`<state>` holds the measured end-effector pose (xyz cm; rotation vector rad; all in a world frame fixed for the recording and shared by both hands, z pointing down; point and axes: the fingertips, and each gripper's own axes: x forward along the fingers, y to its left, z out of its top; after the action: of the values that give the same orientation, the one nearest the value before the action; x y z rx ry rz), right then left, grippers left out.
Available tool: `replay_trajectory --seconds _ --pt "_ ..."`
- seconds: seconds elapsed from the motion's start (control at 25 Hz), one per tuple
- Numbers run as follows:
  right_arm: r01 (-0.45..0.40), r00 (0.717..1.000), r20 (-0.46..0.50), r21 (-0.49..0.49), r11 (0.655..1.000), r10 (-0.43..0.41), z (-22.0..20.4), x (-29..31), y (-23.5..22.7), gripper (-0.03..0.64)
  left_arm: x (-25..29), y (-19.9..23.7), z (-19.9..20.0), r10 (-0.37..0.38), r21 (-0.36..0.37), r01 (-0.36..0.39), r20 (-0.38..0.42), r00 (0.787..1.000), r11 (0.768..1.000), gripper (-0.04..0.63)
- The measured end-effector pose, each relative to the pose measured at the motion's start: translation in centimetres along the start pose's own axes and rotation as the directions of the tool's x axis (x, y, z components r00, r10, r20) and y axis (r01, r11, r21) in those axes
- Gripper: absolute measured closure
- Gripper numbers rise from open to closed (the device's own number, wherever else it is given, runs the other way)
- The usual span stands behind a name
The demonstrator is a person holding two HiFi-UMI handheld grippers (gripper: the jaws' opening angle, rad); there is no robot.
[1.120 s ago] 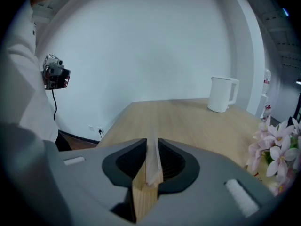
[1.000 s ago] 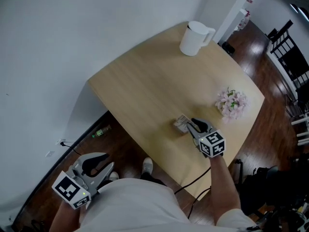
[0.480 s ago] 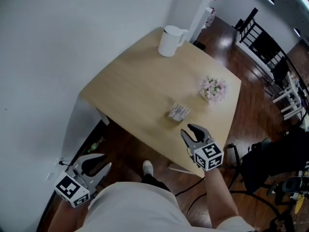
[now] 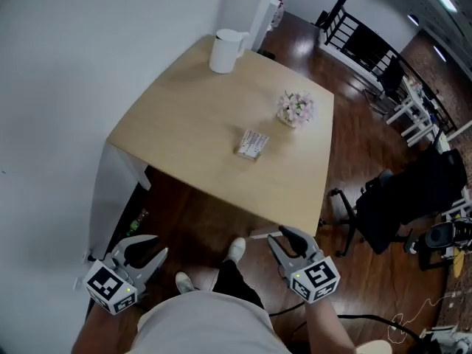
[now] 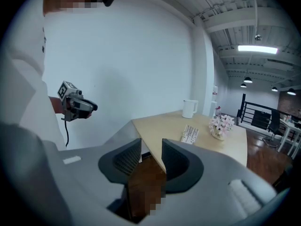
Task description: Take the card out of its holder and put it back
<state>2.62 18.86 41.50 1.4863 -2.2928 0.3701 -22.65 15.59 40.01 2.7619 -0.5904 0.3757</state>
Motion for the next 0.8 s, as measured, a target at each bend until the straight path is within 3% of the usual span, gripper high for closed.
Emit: replay_trajectory --seconds 0.4,0.8 --pt "0.004 1.0 0.023 -0.002 1.0 -0.004 -1.3 -6.9 5.6 0.476 0.3 -4.3 -0.8 -0.041 0.032 0.041 0.007 0.999 0.999 0.502" --pt "-0.001 0.999 0.046 0.006 1.0 0.001 -4.8 -14.3 5.8 0.476 3.6 -12.2 0.0 -0.077 0.083 0.078 -0.012 0.997 0.994 0.502"
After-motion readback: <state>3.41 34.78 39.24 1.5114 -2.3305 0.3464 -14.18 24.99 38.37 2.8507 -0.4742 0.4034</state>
